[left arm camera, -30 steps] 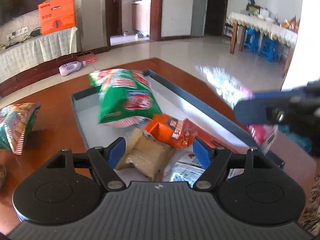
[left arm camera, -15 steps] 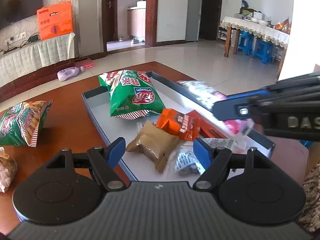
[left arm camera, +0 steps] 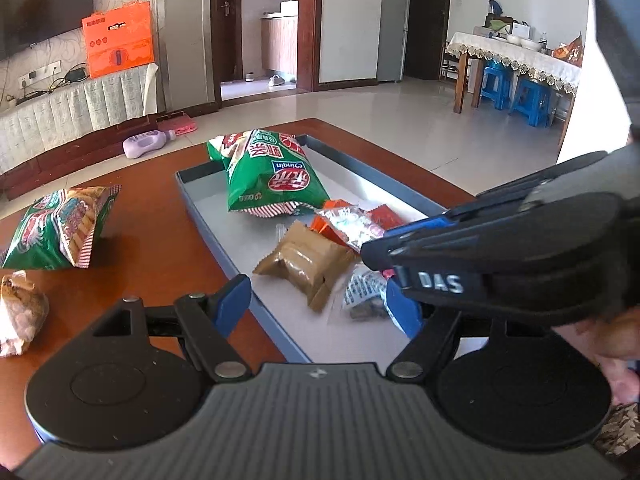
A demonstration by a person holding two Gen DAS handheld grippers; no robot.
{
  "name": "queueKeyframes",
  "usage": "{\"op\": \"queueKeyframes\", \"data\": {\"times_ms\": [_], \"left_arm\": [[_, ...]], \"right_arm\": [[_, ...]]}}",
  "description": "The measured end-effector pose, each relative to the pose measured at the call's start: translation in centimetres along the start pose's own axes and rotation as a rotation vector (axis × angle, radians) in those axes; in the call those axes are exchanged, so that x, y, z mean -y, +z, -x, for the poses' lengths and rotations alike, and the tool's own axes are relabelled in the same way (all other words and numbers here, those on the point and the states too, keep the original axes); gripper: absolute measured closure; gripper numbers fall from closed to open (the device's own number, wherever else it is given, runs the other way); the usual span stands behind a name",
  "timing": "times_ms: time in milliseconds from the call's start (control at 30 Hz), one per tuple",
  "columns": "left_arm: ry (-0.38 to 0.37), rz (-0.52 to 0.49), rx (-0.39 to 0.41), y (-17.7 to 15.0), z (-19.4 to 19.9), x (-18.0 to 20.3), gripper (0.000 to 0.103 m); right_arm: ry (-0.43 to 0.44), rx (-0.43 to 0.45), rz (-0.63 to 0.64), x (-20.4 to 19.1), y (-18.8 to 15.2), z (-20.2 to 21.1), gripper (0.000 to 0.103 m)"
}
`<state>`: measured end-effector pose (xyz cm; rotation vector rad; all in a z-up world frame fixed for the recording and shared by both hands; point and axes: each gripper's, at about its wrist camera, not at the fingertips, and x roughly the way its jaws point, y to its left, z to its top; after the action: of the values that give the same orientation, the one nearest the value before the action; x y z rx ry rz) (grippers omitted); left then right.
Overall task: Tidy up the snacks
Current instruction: 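Lower the pink candy stick into the tray and open the right gripper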
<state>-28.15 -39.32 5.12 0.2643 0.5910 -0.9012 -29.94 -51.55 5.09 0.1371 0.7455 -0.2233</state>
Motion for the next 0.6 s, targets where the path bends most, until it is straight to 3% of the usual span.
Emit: {"op": "queueKeyframes", "data": {"times_ms": [333, 600], "left_arm": [[0.010, 0.002, -0.012, -1.4, 1.5, -0.5, 0.024], [0.025, 0.016, -0.017, -1.9, 1.7, -1.2, 0.024]], "right_arm": [[-0.019, -0.010, 0.004, -0.5, -0.3, -0.9, 0.088], [-0.039, 0.008, 0.083, -1.3, -0.4, -1.3, 0.086]]}}
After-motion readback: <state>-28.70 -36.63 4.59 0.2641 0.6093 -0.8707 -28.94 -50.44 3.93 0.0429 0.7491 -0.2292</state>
